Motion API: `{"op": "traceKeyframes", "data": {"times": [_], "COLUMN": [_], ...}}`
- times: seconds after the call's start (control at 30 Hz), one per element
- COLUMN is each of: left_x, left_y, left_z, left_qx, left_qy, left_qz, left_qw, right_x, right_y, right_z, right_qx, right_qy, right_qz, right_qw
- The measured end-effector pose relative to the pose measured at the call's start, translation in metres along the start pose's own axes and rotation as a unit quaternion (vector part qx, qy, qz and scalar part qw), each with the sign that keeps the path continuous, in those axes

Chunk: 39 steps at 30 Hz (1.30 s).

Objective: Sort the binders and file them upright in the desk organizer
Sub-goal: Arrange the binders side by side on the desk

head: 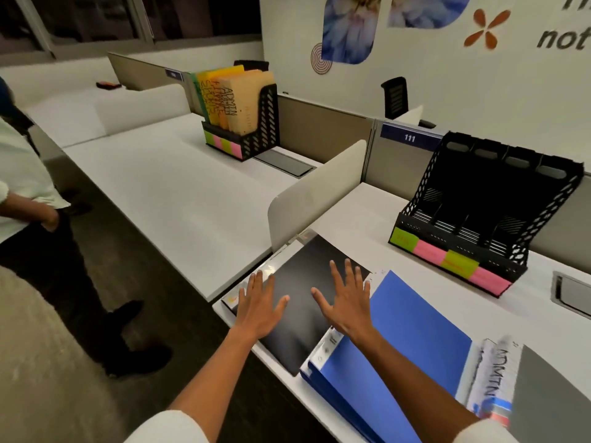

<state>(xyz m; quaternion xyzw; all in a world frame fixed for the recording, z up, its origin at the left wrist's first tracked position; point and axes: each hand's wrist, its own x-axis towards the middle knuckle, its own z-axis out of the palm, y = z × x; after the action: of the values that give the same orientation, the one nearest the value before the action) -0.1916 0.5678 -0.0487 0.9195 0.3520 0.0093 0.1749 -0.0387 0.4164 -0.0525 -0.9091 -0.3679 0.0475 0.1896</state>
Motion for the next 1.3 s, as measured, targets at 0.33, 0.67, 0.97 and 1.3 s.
{"op": "traceKeyframes", "data": {"times": [0.33, 0.67, 0.97, 1.3], "left_x": [0.083, 0.108, 0.149, 0.166], "left_y": [-0.037, -0.044, -0.051, -0.047], "left_z": [-0.005, -0.005, -0.024, -0.043], "left_qx": [-0.002, -0.054, -0.316, -0.385], "left_qy": [-0.055, -0.056, -0.141, -0.175], "left_qz": [0.054, 0.07, -0.128, -0.072], "left_qw": [0.997, 0.994, 0.929, 0.903], "right_x": [0.03, 0.035, 0.034, 0.048], "right_y": [-0.056, -0.079, -0.08, -0.085], "right_z": [0.052, 0.086, 0.091, 0.075], "right_qx": [0.056, 0.049, 0.111, 0.179], "right_qy": [-0.094, -0.078, -0.054, -0.01], "right_qz": [0.128, 0.21, 0.261, 0.299], "right_qw": [0.986, 0.973, 0.958, 0.937]}}
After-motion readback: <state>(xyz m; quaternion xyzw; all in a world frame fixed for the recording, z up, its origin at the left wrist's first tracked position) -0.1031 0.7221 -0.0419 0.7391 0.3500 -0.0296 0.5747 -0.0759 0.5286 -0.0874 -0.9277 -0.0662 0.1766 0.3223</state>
